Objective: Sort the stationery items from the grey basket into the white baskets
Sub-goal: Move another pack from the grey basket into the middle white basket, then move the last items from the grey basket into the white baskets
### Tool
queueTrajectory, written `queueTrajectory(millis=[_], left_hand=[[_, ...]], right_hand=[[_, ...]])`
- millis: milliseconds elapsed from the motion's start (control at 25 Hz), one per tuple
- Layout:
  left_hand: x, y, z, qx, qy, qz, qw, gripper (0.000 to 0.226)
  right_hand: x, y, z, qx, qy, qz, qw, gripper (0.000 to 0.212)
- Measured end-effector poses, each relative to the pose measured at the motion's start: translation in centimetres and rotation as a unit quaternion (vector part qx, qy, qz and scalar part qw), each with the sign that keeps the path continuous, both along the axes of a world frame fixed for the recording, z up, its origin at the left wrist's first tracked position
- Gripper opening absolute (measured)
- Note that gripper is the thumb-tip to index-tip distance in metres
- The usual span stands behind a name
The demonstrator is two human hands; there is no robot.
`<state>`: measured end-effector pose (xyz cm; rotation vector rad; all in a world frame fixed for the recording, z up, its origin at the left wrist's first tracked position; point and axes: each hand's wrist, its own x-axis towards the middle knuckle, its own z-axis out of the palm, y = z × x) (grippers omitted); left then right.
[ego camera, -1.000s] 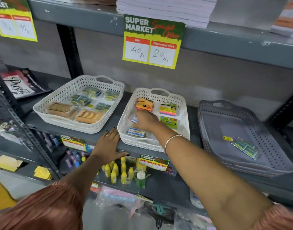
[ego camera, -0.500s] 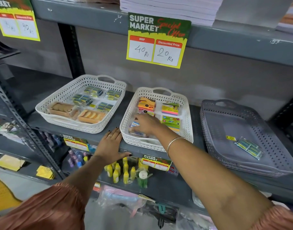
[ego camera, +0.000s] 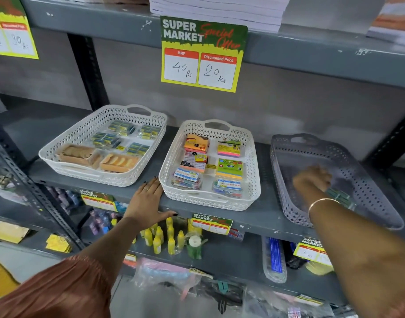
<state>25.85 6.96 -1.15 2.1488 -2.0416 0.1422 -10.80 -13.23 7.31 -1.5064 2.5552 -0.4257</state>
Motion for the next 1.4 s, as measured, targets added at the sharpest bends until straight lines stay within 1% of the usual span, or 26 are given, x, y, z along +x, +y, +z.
queueTrajectory(millis=[40,80,120,160,200,240,280,360,400,440,480,520,560,600,640,720,840,880,1040,1240,1320,1400], left_hand=[[0.0,0.0,0.0,0.0,0.0,-0.001,1.0,0.107],[0.0,0.0,0.0,0.002,-0.001,-0.003,1.0,0.106],[0.0,0.0,-0.1,0.002,-0.001,-0.003,1.0,0.106],[0.0,0.0,-0.1,0.002,0.001,-0.003,1.0,0.106],[0.0,0.0,-0.1,0.003,0.003,-0.003,1.0,0.106],[0.0,0.0,0.0,0.005,0.003,-0.002,1.0,0.106],[0.0,0.1,0.0,0.008,0.002,0.0,1.0,0.106],[0.0,0.0,0.0,0.007,0.001,0.001,1.0,0.106],[0.0,0.0,0.0,0.006,0.001,0.0,1.0,0.106],[0.0,0.0,0.0,0.007,0.0,-0.001,1.0,0.105],[0.0,0.0,0.0,0.007,-0.001,-0.002,1.0,0.105],[-0.1,0.0,0.0,0.005,0.0,-0.003,1.0,0.105],[-0.1,0.0,0.0,0.003,0.002,-0.003,1.0,0.105],[-0.1,0.0,0.1,0.002,0.003,-0.002,1.0,0.105],[-0.1,0.1,0.0,0.001,0.002,-0.002,1.0,0.105],[-0.1,0.1,0.0,0.004,0.0,-0.003,1.0,0.104],[-0.2,0.1,-0.1,0.009,-0.005,-0.004,1.0,0.104],[-0.2,0.1,-0.1,0.006,-0.004,-0.002,1.0,0.104],[-0.1,0.1,-0.1,0.007,-0.003,-0.002,1.0,0.104],[0.0,-0.1,-0.2,0.01,-0.008,-0.003,1.0,0.104],[0.1,-0.2,-0.2,0.01,-0.01,-0.003,1.0,0.104],[0.1,-0.1,-0.2,0.009,-0.013,-0.002,1.0,0.104]], right_hand=[[-0.8,0.3,-0.6,0.031,0.0,-0.013,0.999,0.047],[-1.5,0.3,-1.4,0.075,0.033,-0.023,0.996,0.049],[-2.5,-1.2,-2.8,0.123,0.041,-0.02,0.991,0.052],[-4.8,-4.7,-6.2,0.134,0.106,-0.012,0.985,0.056],[-8.6,-10.8,-12.5,0.144,0.077,-0.014,0.987,0.062],[-8.4,-11.3,-13.2,0.159,0.072,0.015,0.985,0.071],[-8.0,-10.4,-13.0,0.137,0.093,0.036,0.986,0.079],[-8.0,-8.8,-12.0,0.155,0.072,-0.003,0.985,0.084],[-7.6,-8.4,-11.2,0.149,0.053,-0.006,0.987,0.079],[-7.0,-7.9,-11.0,0.143,0.018,-0.023,0.989,0.069],[-3.4,-2.7,-6.1,0.142,-0.056,-0.025,0.988,0.058],[-2.8,-1.4,-5.2,0.117,-0.067,-0.024,0.991,0.053],[-2.7,-0.8,-4.4,0.117,-0.056,-0.019,0.991,0.051],[-2.9,-0.3,-3.7,0.118,-0.009,-0.018,0.993,0.051],[-3.1,-0.1,-3.1,0.126,0.017,-0.014,0.992,0.05],[-4.7,-0.6,-3.9,0.102,0.036,0.011,0.994,0.051],[-7.0,-0.8,-3.7,0.124,0.064,0.021,0.99,0.054],[-7.5,-1.1,-3.8,0.13,0.056,0.021,0.99,0.054],[-7.4,-1.1,-3.5,0.161,0.098,0.045,0.981,0.053],[-6.9,-0.6,-3.2,0.154,0.099,0.049,0.982,0.058],[-6.4,-0.4,-2.8,0.138,0.062,0.049,0.987,0.059],[-5.6,-0.5,-2.0,0.12,0.052,0.051,0.99,0.058]])
